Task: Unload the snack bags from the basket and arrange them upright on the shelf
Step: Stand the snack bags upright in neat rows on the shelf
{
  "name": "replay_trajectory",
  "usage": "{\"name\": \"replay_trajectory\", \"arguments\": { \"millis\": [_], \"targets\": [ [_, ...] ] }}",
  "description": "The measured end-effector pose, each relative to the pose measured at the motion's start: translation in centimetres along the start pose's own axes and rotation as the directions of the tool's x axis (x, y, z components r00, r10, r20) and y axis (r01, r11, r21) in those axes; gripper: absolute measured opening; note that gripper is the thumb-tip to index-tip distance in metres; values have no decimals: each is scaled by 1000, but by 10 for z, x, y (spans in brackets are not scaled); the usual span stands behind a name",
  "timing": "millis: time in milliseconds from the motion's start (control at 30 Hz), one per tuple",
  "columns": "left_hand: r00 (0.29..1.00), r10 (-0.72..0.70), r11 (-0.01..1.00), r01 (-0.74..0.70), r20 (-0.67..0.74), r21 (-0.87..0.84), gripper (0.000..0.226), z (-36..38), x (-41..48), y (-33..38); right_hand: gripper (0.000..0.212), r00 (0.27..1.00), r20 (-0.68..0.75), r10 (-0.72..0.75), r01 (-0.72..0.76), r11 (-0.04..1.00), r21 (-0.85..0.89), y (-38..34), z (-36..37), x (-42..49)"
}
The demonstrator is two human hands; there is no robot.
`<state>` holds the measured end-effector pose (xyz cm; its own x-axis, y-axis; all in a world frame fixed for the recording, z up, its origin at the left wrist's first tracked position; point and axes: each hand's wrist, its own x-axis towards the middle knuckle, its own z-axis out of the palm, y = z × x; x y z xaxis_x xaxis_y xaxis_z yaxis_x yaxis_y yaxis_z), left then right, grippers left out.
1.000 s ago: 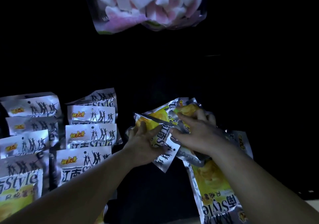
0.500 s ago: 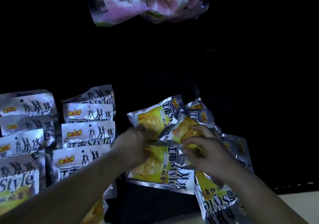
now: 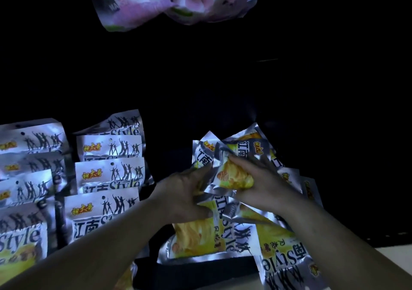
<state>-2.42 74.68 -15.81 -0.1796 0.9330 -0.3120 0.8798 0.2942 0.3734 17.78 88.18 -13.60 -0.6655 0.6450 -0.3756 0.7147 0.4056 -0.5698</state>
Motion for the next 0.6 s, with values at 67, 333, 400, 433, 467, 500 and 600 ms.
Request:
{"name": "replay_trajectory", "arguments": {
  "millis": [67,333,400,433,467,500,600],
  "targets": [
    [1000,-16,984,12,-20,-176,90,4,-11,-1,85,1000,26,7,-7,1000,-4,-1,1,-4],
    [968,-34,950,-47,-250,-309,72,6,-10,-12,84,995,96,-26,17,996,89,11,1,-15],
    [966,37,977,-89,-255,-194,89,1,-3,-8,79,990,137,-37,24,995,94,13,2,-13],
    [984,47,980,-79,-173,-184,94,-2,0,-4,80,987,153,-49,38,996,78,13,3,-13],
    [997,47,982,-58,-64,-182,95,-3,3,0,81,985,161,-62,53,997,62,14,5,-13],
    [998,40,985,-33,40,-169,93,-4,5,4,82,984,162,-76,69,996,49,15,6,-13],
    [986,11,994,7,168,-106,89,3,4,11,81,981,175,-86,80,996,40,21,11,-12]
  ]
}}
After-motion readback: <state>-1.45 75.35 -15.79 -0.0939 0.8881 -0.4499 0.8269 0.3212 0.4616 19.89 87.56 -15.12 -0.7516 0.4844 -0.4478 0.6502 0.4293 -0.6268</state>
